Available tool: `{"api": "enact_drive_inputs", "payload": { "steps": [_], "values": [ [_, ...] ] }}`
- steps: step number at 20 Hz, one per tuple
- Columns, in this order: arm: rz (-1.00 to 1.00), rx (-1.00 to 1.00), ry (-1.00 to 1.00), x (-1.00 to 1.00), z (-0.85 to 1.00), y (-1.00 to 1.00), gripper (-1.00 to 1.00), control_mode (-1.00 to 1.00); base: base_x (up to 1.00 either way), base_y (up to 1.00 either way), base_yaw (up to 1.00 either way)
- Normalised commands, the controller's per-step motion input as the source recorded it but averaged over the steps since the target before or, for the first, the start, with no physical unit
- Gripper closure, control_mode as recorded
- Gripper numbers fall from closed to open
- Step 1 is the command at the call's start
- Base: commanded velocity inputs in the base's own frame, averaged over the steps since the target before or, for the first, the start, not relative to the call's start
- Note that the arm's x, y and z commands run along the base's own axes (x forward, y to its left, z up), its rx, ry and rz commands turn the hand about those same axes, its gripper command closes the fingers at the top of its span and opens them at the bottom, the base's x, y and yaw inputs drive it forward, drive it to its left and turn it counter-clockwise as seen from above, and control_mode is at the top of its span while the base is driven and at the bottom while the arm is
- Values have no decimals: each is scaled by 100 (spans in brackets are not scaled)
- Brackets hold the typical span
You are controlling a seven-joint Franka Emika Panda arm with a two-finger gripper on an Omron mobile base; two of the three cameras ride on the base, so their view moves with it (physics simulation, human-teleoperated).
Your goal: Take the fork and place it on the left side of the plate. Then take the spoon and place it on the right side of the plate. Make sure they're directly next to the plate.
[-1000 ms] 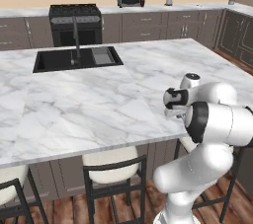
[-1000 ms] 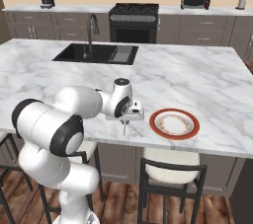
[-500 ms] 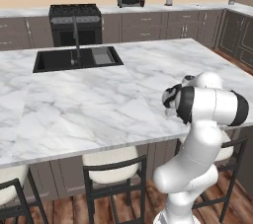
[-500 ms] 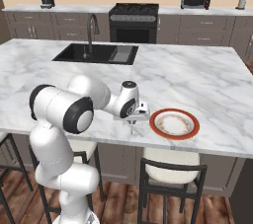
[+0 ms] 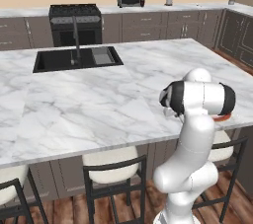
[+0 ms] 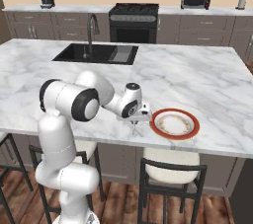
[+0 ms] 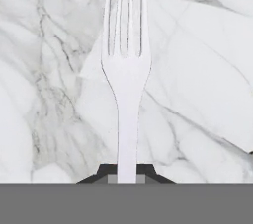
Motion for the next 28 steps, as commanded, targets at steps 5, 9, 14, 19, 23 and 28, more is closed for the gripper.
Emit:
{"api": "enact_drive_inputs", "payload": {
  "steps": [5, 9, 14, 19, 23, 28],
  "values": [
    [0, 0, 0, 18, -32, 2, -100, -100, 0, 0, 0],
    [0, 0, 6, 0, 7, 4, 100, -100, 0, 0, 0],
    [0, 0, 1, -23, 47, 1, 100, -100, 0, 0, 0],
    [2, 0, 0, -33, 58, 14, 100, -100, 0, 0, 0],
    [0, 0, 0, -7, 15, 31, 100, -100, 0, 0, 0],
    [0, 0, 0, 16, -10, 8, 100, -100, 0, 0, 0]
  ]
}}
